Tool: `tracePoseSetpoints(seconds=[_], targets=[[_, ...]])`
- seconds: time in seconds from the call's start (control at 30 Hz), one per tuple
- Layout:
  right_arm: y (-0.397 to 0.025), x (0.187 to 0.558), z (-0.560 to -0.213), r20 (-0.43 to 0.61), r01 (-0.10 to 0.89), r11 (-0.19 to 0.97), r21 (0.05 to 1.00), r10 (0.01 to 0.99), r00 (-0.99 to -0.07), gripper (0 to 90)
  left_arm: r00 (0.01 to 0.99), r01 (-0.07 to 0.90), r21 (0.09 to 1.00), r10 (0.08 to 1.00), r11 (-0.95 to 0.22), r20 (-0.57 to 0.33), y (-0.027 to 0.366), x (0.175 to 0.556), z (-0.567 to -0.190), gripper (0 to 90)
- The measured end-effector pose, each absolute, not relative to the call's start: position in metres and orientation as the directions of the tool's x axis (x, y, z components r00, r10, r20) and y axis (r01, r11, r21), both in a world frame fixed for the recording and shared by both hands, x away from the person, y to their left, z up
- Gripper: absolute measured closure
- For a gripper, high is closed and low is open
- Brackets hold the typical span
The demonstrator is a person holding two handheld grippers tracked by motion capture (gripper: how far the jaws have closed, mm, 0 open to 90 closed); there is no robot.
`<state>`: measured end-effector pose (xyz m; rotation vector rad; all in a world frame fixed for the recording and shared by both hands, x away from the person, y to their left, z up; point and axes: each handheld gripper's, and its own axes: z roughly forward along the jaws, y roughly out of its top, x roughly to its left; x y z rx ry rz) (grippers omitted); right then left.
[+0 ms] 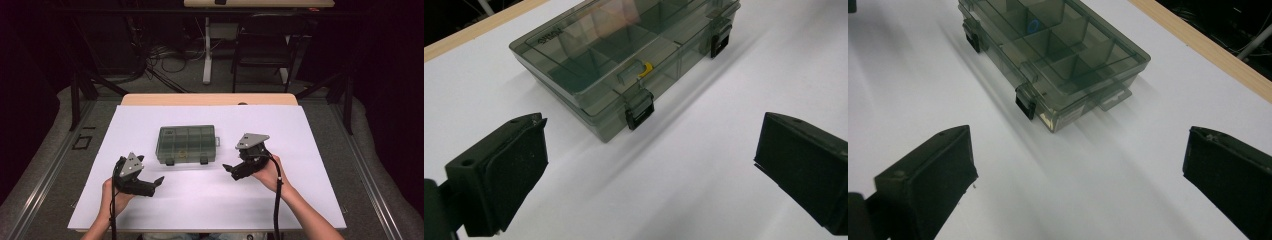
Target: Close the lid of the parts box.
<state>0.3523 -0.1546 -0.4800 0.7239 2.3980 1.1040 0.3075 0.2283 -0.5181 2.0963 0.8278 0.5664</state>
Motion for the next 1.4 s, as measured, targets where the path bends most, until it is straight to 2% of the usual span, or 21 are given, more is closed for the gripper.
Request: tracePoseSetpoints(seconds=[0.17,0.57,1.03,1.4], targets=[[-0.165,0.34,-0.482,-0.159,0.281,0.559,0.78,0.611,-0.775,0.0,0.682,0.369,0.812,0.725,-0.452,0.093,0.235,0.3,-0.519,0.4],[-0.187,0.312,-0.49,-0.187,0.258,0.542,0.8,0.634,-0.751,0.0,0.663,0.35,0.824,0.739,-0.445,0.118,0.242,0.281,-0.52,0.4],[-0.221,0.281,-0.509,-0.147,0.286,0.477,0.831,0.685,-0.714,0.0,0.65,0.336,0.852,0.753,-0.402,0.1,0.25,0.262,-0.534,0.3],[-0.24,0.255,-0.523,-0.129,0.267,0.4,0.877,0.731,-0.67,0.0,0.646,0.327,0.854,0.756,-0.404,0.11,0.251,0.255,-0.545,0.3]])
